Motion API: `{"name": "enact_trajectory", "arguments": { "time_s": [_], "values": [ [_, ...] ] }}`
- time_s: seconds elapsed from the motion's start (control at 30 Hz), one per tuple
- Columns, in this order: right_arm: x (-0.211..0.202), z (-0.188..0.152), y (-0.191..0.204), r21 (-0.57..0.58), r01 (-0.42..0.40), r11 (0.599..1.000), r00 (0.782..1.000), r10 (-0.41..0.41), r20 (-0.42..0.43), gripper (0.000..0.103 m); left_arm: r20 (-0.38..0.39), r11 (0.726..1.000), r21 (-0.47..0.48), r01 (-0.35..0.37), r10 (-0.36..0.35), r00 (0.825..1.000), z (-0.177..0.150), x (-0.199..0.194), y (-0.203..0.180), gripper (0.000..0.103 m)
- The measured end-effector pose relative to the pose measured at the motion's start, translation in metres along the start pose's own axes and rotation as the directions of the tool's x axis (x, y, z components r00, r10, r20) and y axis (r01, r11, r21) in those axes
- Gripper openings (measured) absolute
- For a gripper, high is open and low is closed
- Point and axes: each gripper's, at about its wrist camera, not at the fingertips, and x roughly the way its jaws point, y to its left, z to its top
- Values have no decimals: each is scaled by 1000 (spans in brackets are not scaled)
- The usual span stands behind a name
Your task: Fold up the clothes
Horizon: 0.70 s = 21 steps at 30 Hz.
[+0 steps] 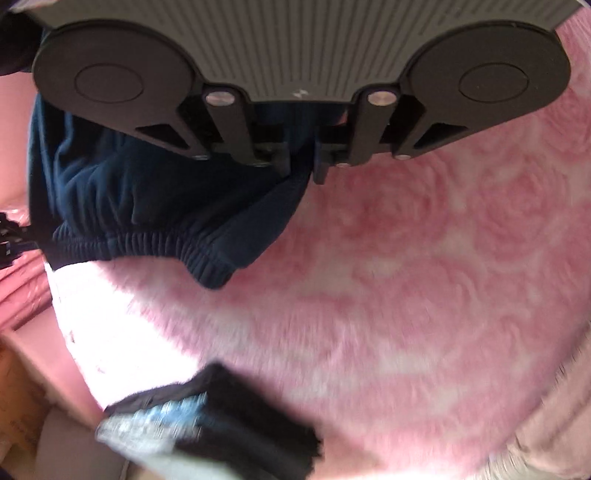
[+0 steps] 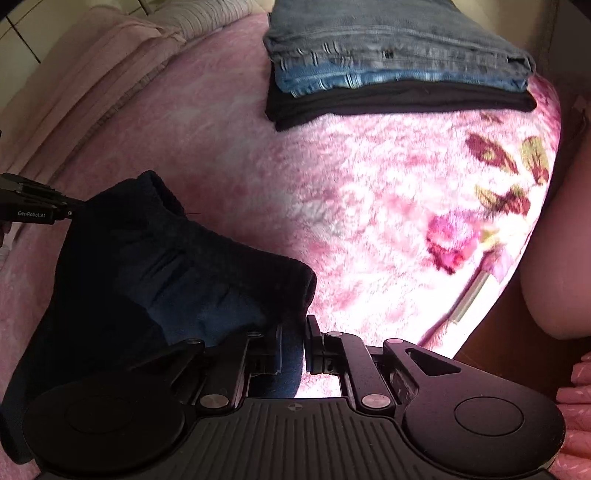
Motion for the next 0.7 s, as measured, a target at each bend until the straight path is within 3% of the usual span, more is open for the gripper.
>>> {"name": "enact_trajectory", "arguments": {
  "time_s": [0.03,0.1,0.13,0.23,0.37,0.4,0.43,0.47,0.5,0.53,0.6,0.7],
  "values": [
    [-2,-2,-5,24,-8,1000,1000,8,2,18,2,1000,10,-5,5,1000,2,1,-1,18],
    [-5,-6,-14,71,-23,997,1000,23,6,62,22,1000,18,10,-11,1000,9,1,-1,27],
    [-7,-8,-19,94,-31,995,999,31,8,66,36,1000,17,26,-27,999,13,1,-1,35],
    [-11,-14,-33,168,-58,984,998,56,17,66,48,997,13,73,-73,996,33,11,1,41],
    [4,-10,-57,374,-178,910,984,175,42,66,4,988,-13,151,-151,989,58,44,2,42],
    [8,-10,-61,416,-201,887,979,198,50,66,-30,983,-23,185,-185,982,61,55,3,40],
    [13,-9,-65,456,-221,862,974,219,58,66,-64,975,-34,218,-220,973,64,66,3,29],
    [18,-9,-68,484,-235,843,970,236,61,59,-90,969,-36,243,-245,965,65,74,2,21],
    [19,-9,-69,493,-234,838,969,244,46,25,-100,968,-14,251,-251,963,65,75,-1,15],
    [20,-8,-71,501,-234,833,967,252,31,16,-100,967,8,254,-252,963,64,73,-4,10],
    [14,-3,-70,483,-231,845,966,258,11,10,-56,971,51,232,-229,972,64,55,-7,5],
    [-33,23,-60,365,-220,904,975,218,47,9,14,972,97,213,-215,976,72,28,-10,2]
  ]
}}
